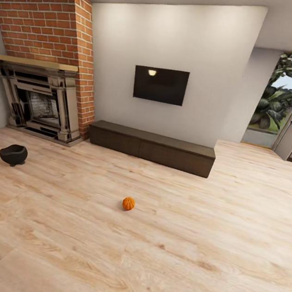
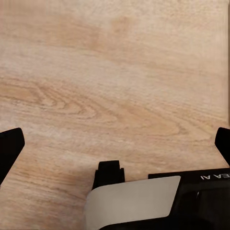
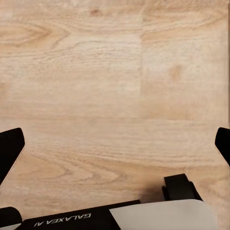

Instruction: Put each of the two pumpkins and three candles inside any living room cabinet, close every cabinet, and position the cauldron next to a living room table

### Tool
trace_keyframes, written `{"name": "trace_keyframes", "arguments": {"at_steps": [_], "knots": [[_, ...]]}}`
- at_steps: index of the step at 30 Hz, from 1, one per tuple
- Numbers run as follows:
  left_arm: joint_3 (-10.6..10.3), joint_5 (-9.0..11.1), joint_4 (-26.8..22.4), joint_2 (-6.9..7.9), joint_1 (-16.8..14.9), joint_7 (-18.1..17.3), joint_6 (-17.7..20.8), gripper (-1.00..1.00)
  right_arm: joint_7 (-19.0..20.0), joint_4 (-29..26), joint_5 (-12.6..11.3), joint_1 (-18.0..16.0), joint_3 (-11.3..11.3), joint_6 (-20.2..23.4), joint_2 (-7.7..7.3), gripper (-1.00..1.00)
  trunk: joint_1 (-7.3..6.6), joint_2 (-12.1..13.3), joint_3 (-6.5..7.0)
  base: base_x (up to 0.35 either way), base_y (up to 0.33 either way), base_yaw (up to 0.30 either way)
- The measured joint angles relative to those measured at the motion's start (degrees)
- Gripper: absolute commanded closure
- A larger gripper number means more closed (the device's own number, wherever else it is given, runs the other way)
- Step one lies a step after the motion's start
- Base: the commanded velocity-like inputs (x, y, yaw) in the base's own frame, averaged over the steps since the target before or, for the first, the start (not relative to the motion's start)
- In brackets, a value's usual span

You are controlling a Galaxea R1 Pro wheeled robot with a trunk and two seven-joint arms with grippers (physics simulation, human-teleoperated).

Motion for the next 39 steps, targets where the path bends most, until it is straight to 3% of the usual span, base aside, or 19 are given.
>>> {"name": "trace_keyframes", "arguments": {"at_steps": [14, 27, 39], "knots": [[-0.1, -0.1, 2.0, 0.00, 0.0, 0.0, -2.9, -1.00, 0.0, 0.0, -0.1, 0.0, 0.2, -0.6, 0.09, -1.00, 0.00, 0.0, -0.04, 0.313, -0.092, -0.006], [-0.1, -0.1, 2.1, 0.00, 0.0, 0.0, -3.0, -1.00, 0.1, 0.0, -0.1, 0.0, 0.0, -0.6, 0.09, -1.00, 0.00, 0.0, -0.05, 0.313, -0.105, -0.230], [-0.1, 0.1, 2.7, 0.01, 0.0, 0.0, -5.7, -1.00, -0.3, 0.0, -0.1, 0.0, 0.0, 0.3, 0.08, -1.00, 0.00, 0.0, -0.06, 0.313, -0.111, -0.025]]}}
